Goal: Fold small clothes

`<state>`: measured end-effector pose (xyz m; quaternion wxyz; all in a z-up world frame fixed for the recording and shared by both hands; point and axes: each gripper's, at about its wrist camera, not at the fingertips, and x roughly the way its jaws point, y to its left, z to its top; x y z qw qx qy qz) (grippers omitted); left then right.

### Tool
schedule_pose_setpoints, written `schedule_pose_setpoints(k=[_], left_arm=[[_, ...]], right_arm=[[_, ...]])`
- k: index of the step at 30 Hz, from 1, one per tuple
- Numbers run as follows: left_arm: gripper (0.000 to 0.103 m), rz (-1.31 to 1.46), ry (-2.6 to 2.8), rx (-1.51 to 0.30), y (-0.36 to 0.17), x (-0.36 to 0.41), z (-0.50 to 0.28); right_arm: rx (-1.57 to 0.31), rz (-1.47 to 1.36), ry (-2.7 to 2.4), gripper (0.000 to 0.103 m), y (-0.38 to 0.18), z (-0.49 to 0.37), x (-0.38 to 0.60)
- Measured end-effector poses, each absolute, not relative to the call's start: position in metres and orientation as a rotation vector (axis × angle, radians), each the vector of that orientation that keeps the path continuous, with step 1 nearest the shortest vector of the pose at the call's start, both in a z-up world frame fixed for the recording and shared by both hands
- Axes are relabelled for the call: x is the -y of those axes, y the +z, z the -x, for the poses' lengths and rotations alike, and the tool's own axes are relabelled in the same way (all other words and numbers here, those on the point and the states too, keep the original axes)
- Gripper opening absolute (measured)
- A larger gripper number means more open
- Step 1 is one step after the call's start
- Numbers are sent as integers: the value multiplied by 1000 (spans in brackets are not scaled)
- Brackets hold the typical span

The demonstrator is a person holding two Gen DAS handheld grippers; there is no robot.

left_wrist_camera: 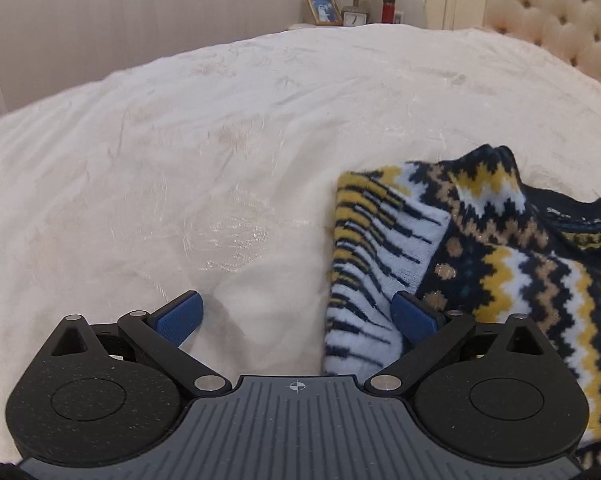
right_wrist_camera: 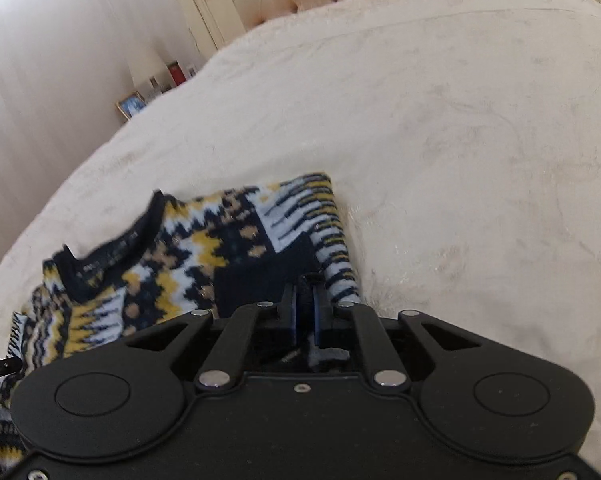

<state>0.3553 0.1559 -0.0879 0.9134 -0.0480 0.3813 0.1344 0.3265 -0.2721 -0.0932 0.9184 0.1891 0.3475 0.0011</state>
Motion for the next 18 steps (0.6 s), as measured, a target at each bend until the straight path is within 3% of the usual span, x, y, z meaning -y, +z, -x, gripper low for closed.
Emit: schedule_pose_setpoints(k=[4,6,10,12,18], left_arm=[[103,110,275,-743,-91,-157,-350],[103,114,273,-720,-93,-157,-345],[103,150,245,-695,-94,-161,-338],[103,164,233,-699,-94,-164,-339],[101,179,213,-716,-88,-168,-337]], right_arm=[[-702,-356,-11,23,-93,-325,269],[-690,-354,-1,44,-93,-325,266],[-656,-348,20,64,-89,-320,260],[-645,-334,17,80,-87,-319,257],[-627,-327,-1,81,-86,-317,257]])
